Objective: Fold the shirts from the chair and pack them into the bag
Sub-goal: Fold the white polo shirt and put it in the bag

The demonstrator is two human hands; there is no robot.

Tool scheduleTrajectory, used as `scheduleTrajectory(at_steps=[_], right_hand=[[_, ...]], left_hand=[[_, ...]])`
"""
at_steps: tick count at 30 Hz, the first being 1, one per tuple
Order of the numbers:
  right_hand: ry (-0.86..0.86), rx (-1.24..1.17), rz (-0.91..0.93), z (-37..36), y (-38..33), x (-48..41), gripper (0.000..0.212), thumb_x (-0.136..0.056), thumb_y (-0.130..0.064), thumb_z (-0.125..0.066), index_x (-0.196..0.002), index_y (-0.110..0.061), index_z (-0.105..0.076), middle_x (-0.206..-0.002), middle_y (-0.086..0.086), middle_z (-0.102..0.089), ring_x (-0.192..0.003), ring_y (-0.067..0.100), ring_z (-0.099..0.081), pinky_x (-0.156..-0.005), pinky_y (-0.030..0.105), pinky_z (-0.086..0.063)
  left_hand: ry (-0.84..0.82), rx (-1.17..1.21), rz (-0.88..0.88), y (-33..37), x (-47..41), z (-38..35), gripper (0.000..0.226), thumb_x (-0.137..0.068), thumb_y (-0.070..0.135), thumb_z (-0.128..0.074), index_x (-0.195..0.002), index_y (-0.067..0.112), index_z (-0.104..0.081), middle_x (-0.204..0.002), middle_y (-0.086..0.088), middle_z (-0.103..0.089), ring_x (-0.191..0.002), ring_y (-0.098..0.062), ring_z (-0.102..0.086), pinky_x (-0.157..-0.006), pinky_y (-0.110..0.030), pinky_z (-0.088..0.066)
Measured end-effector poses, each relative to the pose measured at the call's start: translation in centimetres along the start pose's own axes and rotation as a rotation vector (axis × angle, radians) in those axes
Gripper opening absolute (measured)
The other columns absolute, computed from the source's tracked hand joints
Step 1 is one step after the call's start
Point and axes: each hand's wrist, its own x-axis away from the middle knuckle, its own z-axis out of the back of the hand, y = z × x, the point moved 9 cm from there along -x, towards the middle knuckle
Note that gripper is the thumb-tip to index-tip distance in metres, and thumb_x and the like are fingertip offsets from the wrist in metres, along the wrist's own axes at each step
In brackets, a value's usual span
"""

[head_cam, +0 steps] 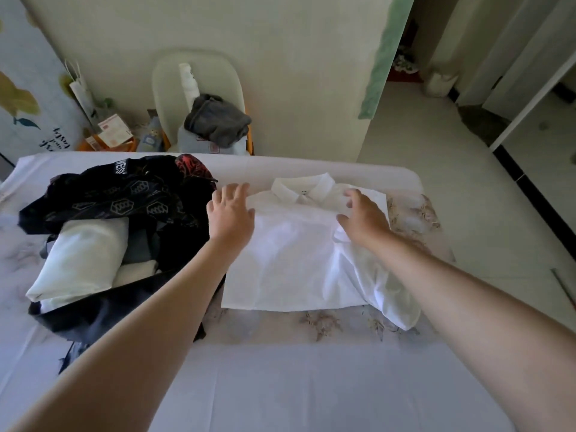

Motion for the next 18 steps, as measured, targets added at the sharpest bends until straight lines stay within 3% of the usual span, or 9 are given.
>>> scheduleTrajectory(at_steps=[3,6,8,11,13,15,18], right_hand=[[0.078,0.125,0.13,-1.5,-1.0,-0.7,0.053,-0.091,-0.026,-0.061,-0.14,-0.017,-0.045,-0.135,0.01,-0.051,-0.124,0.033,-0.048,-0.102,0.043,-0.039],[-0.011,0.198,0.431,-5.9,-1.2,2.2,0.047,-0.085,-0.019,-0.061,-0.131,-0.013,-0.055,-0.132,0.01,-0.053,-0.124,0.033,-0.049,-0.102,0.044,-0.04],[-0.172,0.249,0.524,-9.4,-0.1,4.5,0.054,-0.085,-0.026,-0.061,-0.136,-0.013,-0.053,-0.143,0.011,-0.046,-0.134,0.033,-0.043,-0.11,0.043,-0.035],[-0.476,0.431,0.477,-14.4,3.1,7.0,0.089,-0.082,-0.05,-0.057,-0.157,-0.023,-0.018,-0.165,0.007,-0.004,-0.153,0.026,-0.001,-0.123,0.042,-0.006],[-0.53,0.509,0.421,-15.7,4.6,7.4,0.098,-0.079,-0.053,-0.056,-0.158,-0.029,-0.003,-0.165,0.006,0.015,-0.151,0.023,0.017,-0.122,0.05,0.002],[-0.526,0.497,0.372,-15.8,5.2,7.5,0.093,-0.083,-0.043,-0.057,-0.158,-0.028,-0.004,-0.164,0.008,0.018,-0.151,0.024,0.019,-0.122,0.051,-0.003],[-0.448,0.384,0.343,-14.6,5.0,7.5,0.075,-0.089,-0.001,-0.051,-0.156,-0.022,-0.024,-0.166,0.01,-0.001,-0.154,0.023,0.002,-0.119,0.038,-0.026]], left_hand=[[0.035,0.081,-0.124,2.9,0.6,-2.3,0.042,-0.092,0.019,-0.059,-0.132,0.023,-0.05,-0.136,-0.002,-0.047,-0.125,-0.028,-0.04,-0.103,-0.043,-0.033],[-0.342,0.109,-0.249,3.8,3.8,-9.2,0.029,-0.088,0.032,-0.064,-0.116,0.03,-0.058,-0.127,0.006,-0.05,-0.12,-0.019,-0.045,-0.101,-0.037,-0.036],[-0.607,0.033,-0.273,2.6,7.1,-13.1,0.044,-0.073,0.051,-0.072,-0.111,0.035,-0.056,-0.124,0.009,-0.043,-0.119,-0.015,-0.037,-0.103,-0.037,-0.034],[-0.739,-0.136,-0.362,0.8,9.8,-15.6,0.062,-0.059,0.06,-0.078,-0.11,0.037,-0.051,-0.118,0.01,-0.033,-0.112,-0.012,-0.029,-0.099,-0.035,-0.032],[-0.715,-0.132,-0.354,0.3,9.6,-15.3,0.045,-0.07,0.05,-0.076,-0.107,0.037,-0.054,-0.116,0.01,-0.035,-0.111,-0.013,-0.031,-0.097,-0.033,-0.032],[-0.709,-0.194,-0.386,0.4,9.3,-15.1,0.023,-0.09,0.038,-0.061,-0.112,0.034,-0.059,-0.117,0.007,-0.043,-0.114,-0.017,-0.036,-0.094,-0.033,-0.035],[-0.759,-0.232,-0.355,-0.2,9.8,-15.4,0.023,-0.1,0.028,-0.047,-0.118,0.03,-0.061,-0.114,0.004,-0.056,-0.113,-0.02,-0.044,-0.091,-0.033,-0.039]])
